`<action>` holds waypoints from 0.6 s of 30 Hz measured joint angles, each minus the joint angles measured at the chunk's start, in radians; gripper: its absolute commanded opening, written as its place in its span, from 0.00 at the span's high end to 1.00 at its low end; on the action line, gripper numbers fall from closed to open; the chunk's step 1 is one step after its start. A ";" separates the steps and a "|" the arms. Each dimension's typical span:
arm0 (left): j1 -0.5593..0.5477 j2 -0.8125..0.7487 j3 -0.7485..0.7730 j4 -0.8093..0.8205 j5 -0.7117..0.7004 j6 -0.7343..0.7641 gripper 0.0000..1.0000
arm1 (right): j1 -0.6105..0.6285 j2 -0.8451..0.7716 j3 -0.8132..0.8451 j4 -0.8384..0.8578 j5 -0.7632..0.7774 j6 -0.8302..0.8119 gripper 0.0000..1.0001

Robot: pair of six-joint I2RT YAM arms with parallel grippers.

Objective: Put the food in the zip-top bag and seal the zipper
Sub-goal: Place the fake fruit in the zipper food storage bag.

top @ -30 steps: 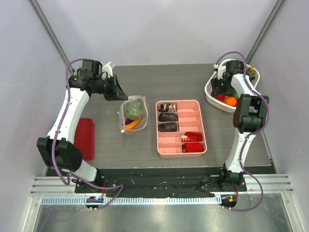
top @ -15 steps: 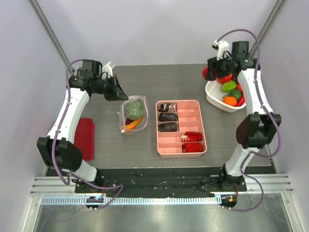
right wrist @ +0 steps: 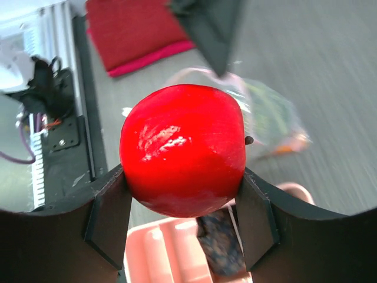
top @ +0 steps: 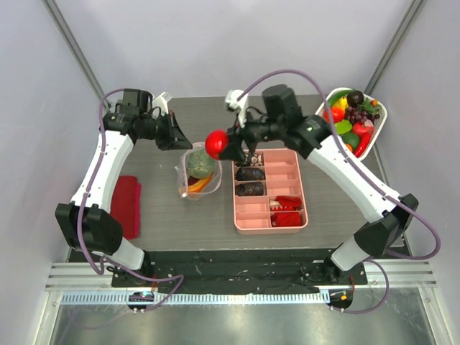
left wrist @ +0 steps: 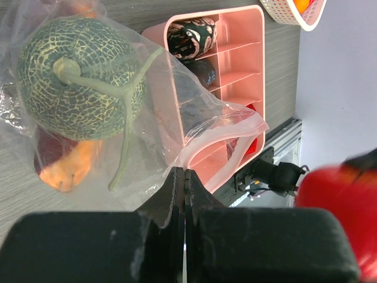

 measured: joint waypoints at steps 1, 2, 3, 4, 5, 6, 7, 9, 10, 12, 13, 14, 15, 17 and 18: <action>0.000 0.001 0.000 0.001 0.001 -0.002 1.00 | 0.031 0.009 0.000 0.003 0.009 -0.004 0.98; 0.000 0.002 0.000 0.002 0.003 -0.005 1.00 | 0.064 0.023 0.001 0.005 0.023 -0.013 0.98; 0.000 0.002 0.000 0.003 0.005 -0.008 1.00 | 0.095 0.040 0.001 0.005 0.043 -0.021 0.98; 0.000 0.002 0.000 0.005 0.006 -0.008 1.00 | 0.117 0.062 0.001 0.003 0.069 -0.031 0.99; 0.000 0.002 0.000 0.006 0.008 -0.009 1.00 | 0.137 0.087 0.001 0.001 0.090 -0.039 0.99; 0.000 0.002 0.000 0.006 0.008 -0.009 1.00 | 0.153 0.113 0.002 -0.002 0.114 -0.047 0.99; 0.000 0.002 0.000 0.006 0.009 -0.009 1.00 | 0.165 0.142 0.003 -0.006 0.135 -0.054 0.98; 0.000 0.002 0.000 0.006 0.011 -0.009 1.00 | 0.181 0.200 0.011 -0.024 0.175 -0.064 0.89; 0.000 0.002 0.000 0.008 0.012 -0.009 1.00 | 0.187 0.232 0.020 -0.031 0.193 -0.067 0.72; 0.000 0.003 0.000 0.011 0.013 -0.009 1.00 | 0.200 0.289 0.042 -0.048 0.227 -0.071 0.46; 0.000 0.003 0.000 0.013 0.014 -0.009 1.00 | 0.204 0.307 0.051 -0.055 0.235 -0.071 0.19; 0.000 0.003 0.000 0.013 0.015 -0.009 1.00 | 0.210 0.326 0.063 -0.062 0.243 -0.071 0.08; 0.000 0.003 -0.001 0.013 0.015 -0.009 1.00 | 0.212 0.336 0.072 -0.070 0.248 -0.071 0.01; 0.000 0.003 -0.001 0.013 0.015 -0.009 1.00 | 0.217 0.338 0.087 -0.078 0.248 -0.064 0.00; 0.000 0.003 -0.001 0.014 0.015 -0.009 1.00 | 0.217 0.333 0.098 -0.077 0.248 -0.063 0.00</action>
